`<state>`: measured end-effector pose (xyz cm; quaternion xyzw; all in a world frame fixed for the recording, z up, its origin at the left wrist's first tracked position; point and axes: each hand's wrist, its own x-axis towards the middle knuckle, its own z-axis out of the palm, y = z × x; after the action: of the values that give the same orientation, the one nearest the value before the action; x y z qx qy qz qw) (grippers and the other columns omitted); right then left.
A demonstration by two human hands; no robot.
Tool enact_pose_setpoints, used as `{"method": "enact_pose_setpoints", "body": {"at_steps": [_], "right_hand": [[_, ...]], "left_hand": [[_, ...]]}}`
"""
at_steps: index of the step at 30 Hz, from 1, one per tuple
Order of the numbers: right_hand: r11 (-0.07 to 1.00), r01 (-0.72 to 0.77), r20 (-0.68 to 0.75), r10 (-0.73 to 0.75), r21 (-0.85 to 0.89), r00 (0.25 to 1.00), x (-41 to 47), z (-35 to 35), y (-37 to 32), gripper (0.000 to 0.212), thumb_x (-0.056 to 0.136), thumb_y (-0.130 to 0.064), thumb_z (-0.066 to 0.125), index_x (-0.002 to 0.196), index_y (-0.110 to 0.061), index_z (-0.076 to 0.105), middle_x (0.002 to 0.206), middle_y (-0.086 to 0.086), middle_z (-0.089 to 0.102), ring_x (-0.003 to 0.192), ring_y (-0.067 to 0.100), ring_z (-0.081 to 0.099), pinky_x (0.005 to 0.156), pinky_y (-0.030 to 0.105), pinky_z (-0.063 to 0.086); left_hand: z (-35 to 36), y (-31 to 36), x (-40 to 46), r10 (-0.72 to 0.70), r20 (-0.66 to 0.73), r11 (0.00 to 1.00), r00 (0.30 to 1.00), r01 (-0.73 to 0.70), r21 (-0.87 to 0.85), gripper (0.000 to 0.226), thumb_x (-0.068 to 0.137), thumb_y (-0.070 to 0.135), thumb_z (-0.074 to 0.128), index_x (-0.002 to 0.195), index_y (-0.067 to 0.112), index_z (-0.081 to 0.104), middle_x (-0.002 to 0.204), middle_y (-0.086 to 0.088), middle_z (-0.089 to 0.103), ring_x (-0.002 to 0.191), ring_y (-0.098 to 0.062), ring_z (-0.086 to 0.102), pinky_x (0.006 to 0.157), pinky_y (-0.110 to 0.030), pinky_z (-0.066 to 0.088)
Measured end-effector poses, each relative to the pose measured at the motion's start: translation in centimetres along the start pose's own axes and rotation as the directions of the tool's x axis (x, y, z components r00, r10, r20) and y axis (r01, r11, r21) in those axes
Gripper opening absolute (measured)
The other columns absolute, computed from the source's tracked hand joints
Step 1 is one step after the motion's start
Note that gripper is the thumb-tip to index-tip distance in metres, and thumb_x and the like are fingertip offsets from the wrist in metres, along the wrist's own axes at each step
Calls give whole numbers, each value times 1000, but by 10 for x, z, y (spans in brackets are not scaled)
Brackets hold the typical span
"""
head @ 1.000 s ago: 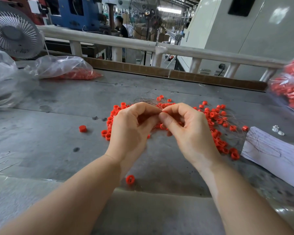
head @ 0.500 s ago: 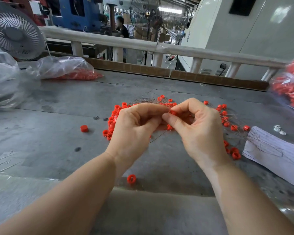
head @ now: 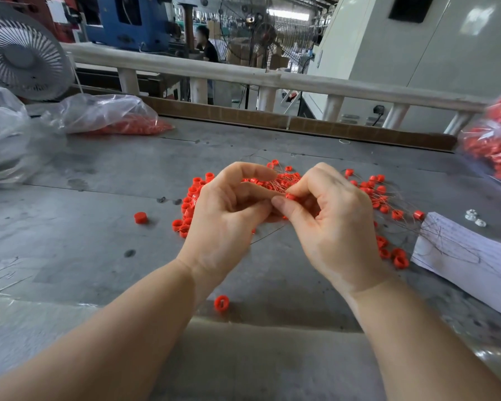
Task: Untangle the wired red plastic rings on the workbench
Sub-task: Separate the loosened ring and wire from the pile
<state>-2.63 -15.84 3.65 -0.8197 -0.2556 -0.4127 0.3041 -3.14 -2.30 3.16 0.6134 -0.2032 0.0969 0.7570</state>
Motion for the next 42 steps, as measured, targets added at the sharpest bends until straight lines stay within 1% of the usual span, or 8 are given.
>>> {"method": "enact_pose_setpoints", "body": {"at_steps": [7, 11, 18, 27, 31, 35, 39, 42], "right_hand": [[1000, 21, -18, -22, -21, 1000, 0, 1, -1, 22, 78, -11, 69, 64, 1, 57, 63, 7, 53, 54, 20, 48, 51, 31, 40], [999, -30, -45, 31, 28, 999, -3, 4, 3, 19, 77, -13, 73, 67, -1, 61, 65, 2, 54, 56, 15, 49, 53, 22, 40], [995, -56, -69, 62, 85, 996, -3, 7, 7, 19, 76, -17, 75, 70, -5, 61, 68, -1, 54, 59, 8, 47, 58, 9, 36], [997, -48, -31, 50, 53, 998, -2, 5, 4, 20, 80, -15, 70, 71, -1, 59, 69, 3, 54, 62, 12, 48, 57, 23, 40], [1000, -26, -2, 26, 16, 1000, -1, 4, 1, 20, 80, -11, 68, 71, 3, 57, 69, 8, 54, 62, 20, 50, 58, 30, 40], [1000, -6, 0, 6, -23, 1000, 0, 3, -1, 20, 80, -10, 66, 69, 4, 56, 69, 10, 54, 62, 23, 50, 58, 34, 40], [998, 32, -33, -34, -57, 999, -2, 5, -1, 20, 79, -8, 69, 67, 2, 57, 67, 9, 53, 60, 20, 49, 56, 28, 38], [1000, -27, -70, 27, 4, 997, -3, 6, 1, 19, 78, -10, 73, 70, 1, 60, 68, 4, 53, 60, 13, 48, 57, 16, 37]], "left_hand": [[1, 1, -1, 26, -24, 999, 999, -25, 45, 30, 81, -23, 50, 92, 3, 61, 73, -4, 73, 66, -13, 70, 61, -17, 52], [2, -1, 0, 18, -52, 999, 999, -16, 51, 31, 78, -25, 49, 91, 0, 62, 76, -5, 73, 71, -15, 71, 65, -21, 54], [-1, -4, 4, -75, -64, 996, 995, 71, -62, 39, 76, -26, 42, 82, 5, 65, 74, -3, 72, 73, -17, 69, 66, -23, 55], [1, -1, 1, -44, -63, 998, 997, 46, 33, 47, 69, -31, 34, 85, 2, 63, 71, -2, 71, 71, -13, 69, 65, -20, 53], [3, -1, 0, -34, -55, 998, 998, 37, 42, 44, 68, -31, 34, 87, -2, 63, 74, -8, 70, 71, -14, 68, 63, -19, 53], [6, 1, -1, -7, -66, 999, 998, 10, 34, 37, 59, -12, 40, 85, 0, 63, 71, -3, 70, 69, -13, 68, 62, -18, 52], [6, 0, -1, 8, -75, 999, 997, -5, 48, 39, 56, -8, 38, 85, -1, 64, 72, -4, 70, 69, -12, 68, 62, -17, 52], [5, -1, 1, -11, -66, 1000, 998, 12, 13, 39, 57, -7, 40, 85, 1, 65, 75, -4, 71, 73, -13, 68, 64, -18, 52]]}}
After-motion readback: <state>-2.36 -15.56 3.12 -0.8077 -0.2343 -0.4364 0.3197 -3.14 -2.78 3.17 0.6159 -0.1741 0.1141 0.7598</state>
